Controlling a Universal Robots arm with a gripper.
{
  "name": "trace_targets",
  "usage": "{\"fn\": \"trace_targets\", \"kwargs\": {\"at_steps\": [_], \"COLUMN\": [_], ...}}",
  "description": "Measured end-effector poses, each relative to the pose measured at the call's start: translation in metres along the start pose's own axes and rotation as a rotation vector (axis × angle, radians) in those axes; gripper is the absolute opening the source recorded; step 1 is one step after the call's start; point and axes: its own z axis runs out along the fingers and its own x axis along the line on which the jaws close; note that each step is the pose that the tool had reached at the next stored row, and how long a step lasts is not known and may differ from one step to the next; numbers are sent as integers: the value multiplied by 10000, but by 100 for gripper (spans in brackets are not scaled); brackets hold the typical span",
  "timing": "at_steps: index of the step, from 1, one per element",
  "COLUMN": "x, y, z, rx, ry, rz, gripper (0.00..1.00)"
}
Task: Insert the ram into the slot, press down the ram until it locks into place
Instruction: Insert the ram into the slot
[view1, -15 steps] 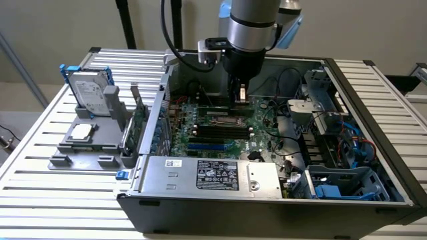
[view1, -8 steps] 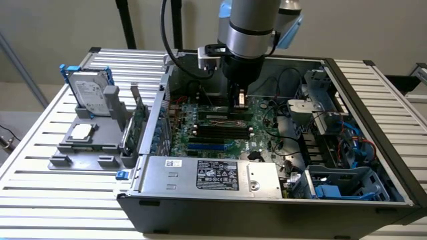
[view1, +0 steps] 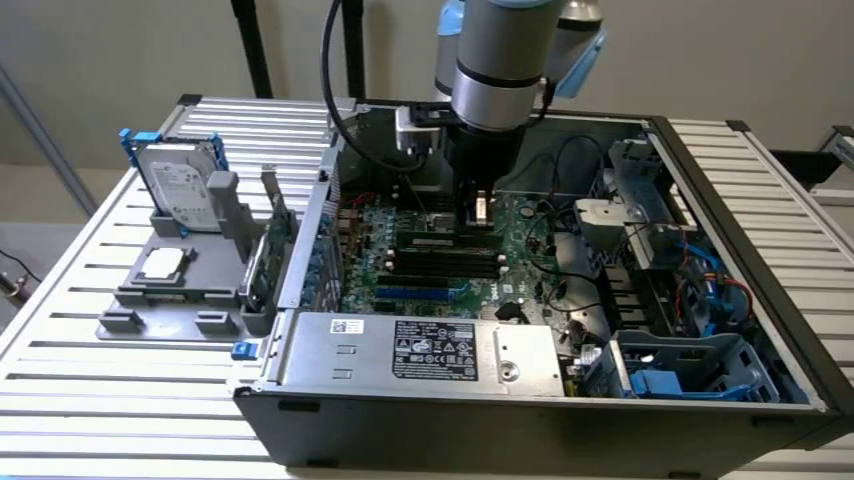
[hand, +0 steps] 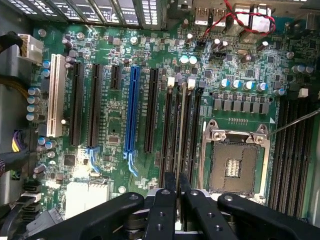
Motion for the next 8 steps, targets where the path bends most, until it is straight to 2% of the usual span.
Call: {"fn": "trace_targets", "kwargs": {"at_steps": [8], "x": [0], "y": [-4], "z": [122], "rx": [-3], "ry": [44], "rz": [4], "gripper": [13]}}
